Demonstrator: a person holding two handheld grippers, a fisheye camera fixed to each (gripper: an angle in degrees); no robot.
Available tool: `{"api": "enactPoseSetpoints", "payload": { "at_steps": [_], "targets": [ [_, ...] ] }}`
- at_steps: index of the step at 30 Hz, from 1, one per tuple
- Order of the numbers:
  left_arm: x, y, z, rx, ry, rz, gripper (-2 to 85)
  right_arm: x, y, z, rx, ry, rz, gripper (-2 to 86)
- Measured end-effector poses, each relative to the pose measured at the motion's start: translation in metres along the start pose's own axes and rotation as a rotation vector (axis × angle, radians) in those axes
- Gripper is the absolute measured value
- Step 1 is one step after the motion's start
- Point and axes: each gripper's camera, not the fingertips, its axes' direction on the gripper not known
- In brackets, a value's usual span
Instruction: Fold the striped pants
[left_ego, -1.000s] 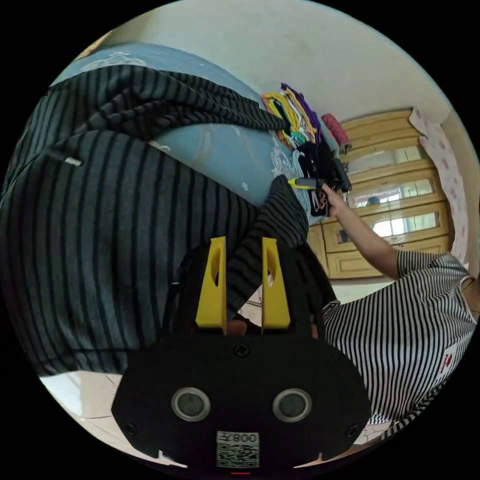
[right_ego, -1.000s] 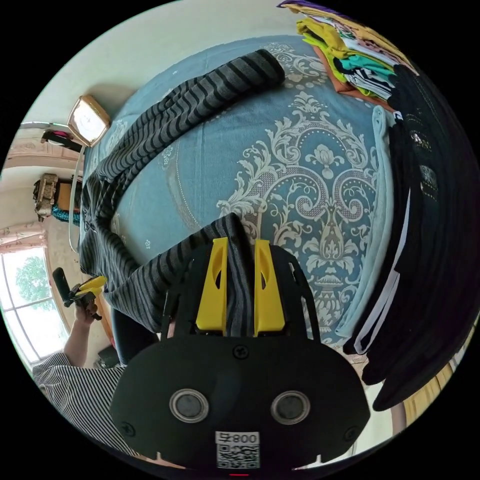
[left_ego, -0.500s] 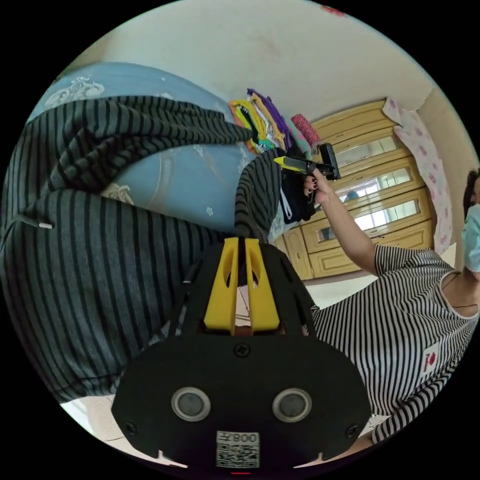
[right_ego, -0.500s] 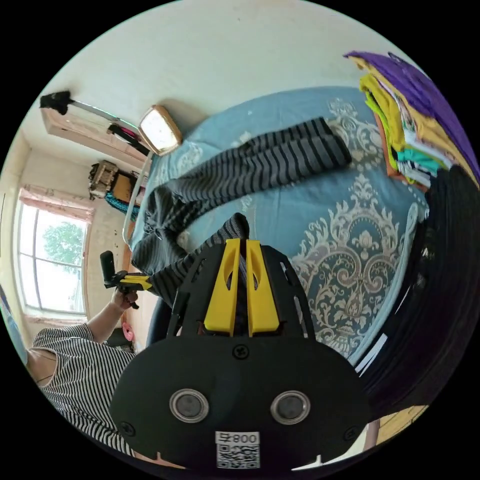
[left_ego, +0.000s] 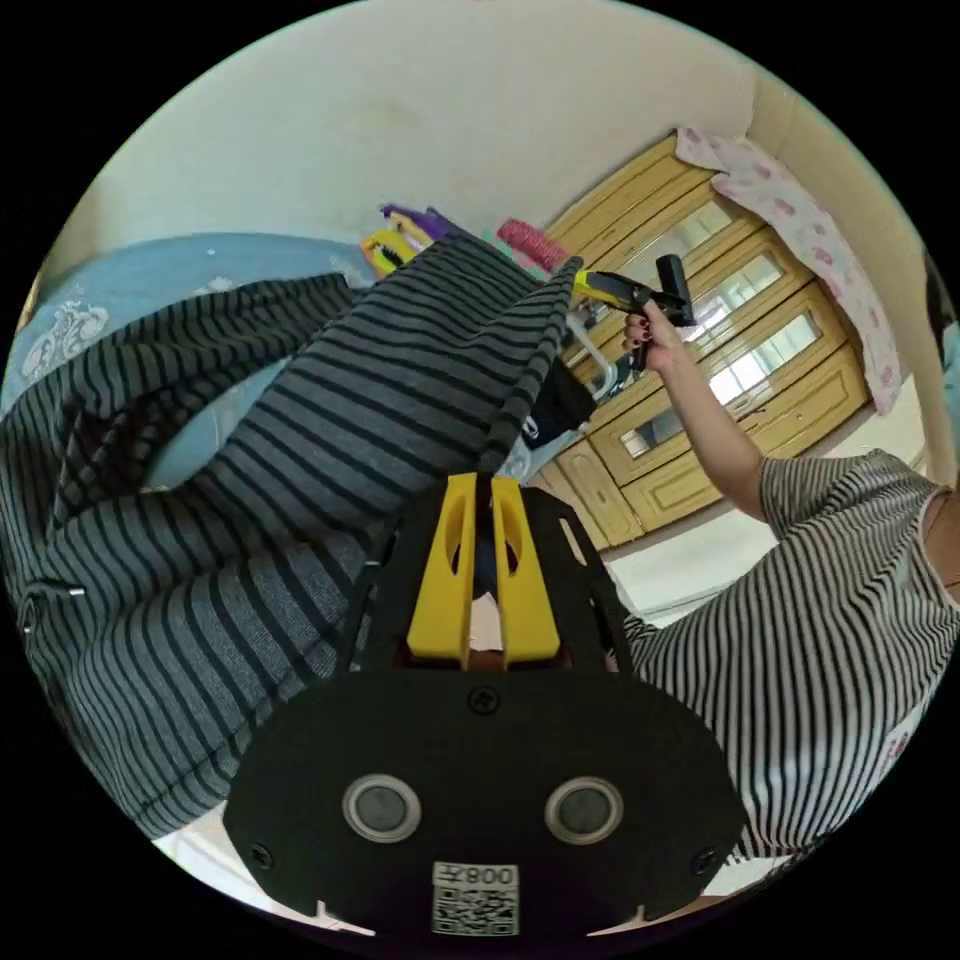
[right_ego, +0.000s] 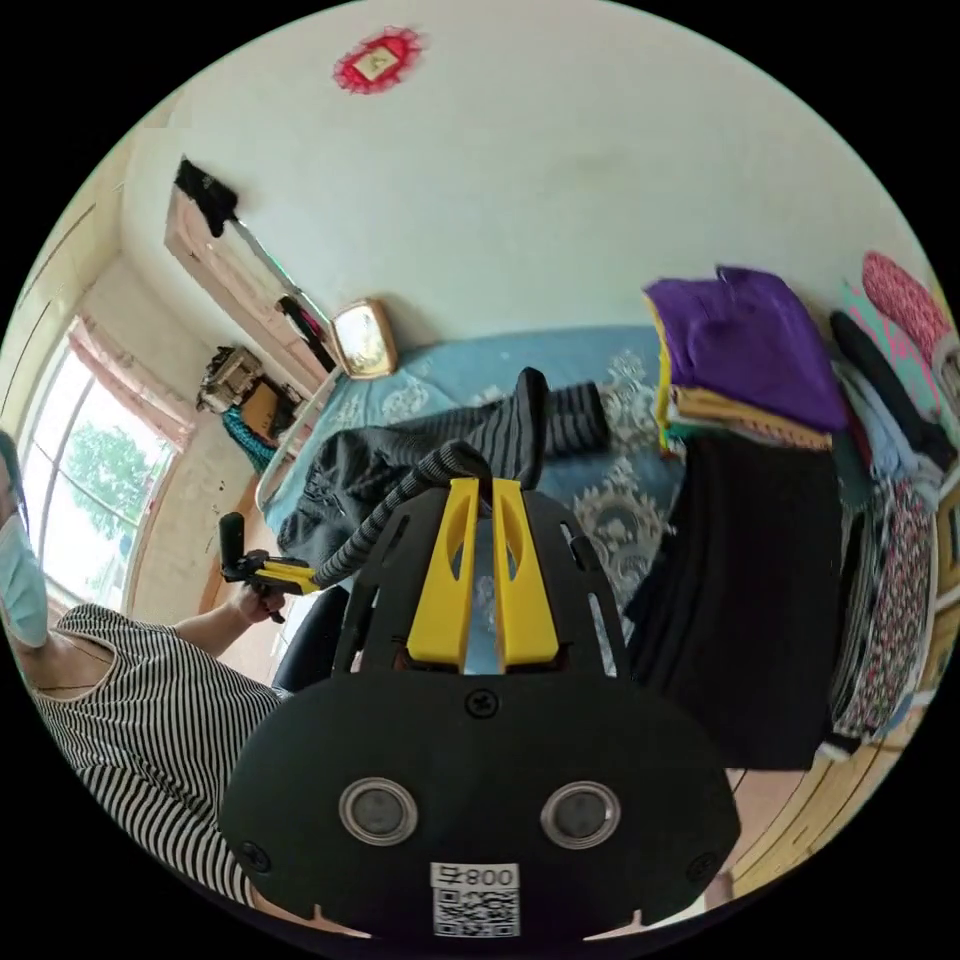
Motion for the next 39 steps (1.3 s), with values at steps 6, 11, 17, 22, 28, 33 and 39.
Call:
{"api": "enactPoseSetpoints", "payload": {
  "at_steps": [6,11,17,22,28,33,39],
  "targets": [
    [-0.033,0.017,0.110,-0.344,0.071,-0.163,1.0,0.079,0.118,0.051,-0.204,0.080,0.349,0.1],
    [-0.053,0.011,0.075,-0.214,0.036,-0.227,0.6,0.027,0.118,0.102,-0.277,0.062,0.212,0.0],
    [-0.103,-0.007,0.013,0.003,-0.126,-0.349,1.1,-0.005,0.121,0.244,-0.628,0.357,0.041,0.0],
    [-0.137,-0.040,-0.017,0.089,-0.203,-0.341,2.5,-0.041,0.136,0.265,-0.581,0.553,-0.058,-0.3],
    [-0.179,-0.111,-0.027,0.097,-0.298,-0.265,4.6,-0.036,0.075,0.222,-0.376,0.312,0.060,0.0],
    [-0.221,-0.176,-0.027,0.078,-0.400,-0.226,6.1,-0.006,-0.024,0.210,-0.151,0.187,0.101,3.0],
    [-0.271,-0.235,-0.017,0.024,-0.504,-0.229,6.9,0.010,-0.147,0.256,-0.114,0.207,0.030,6.5]
  ]
}}
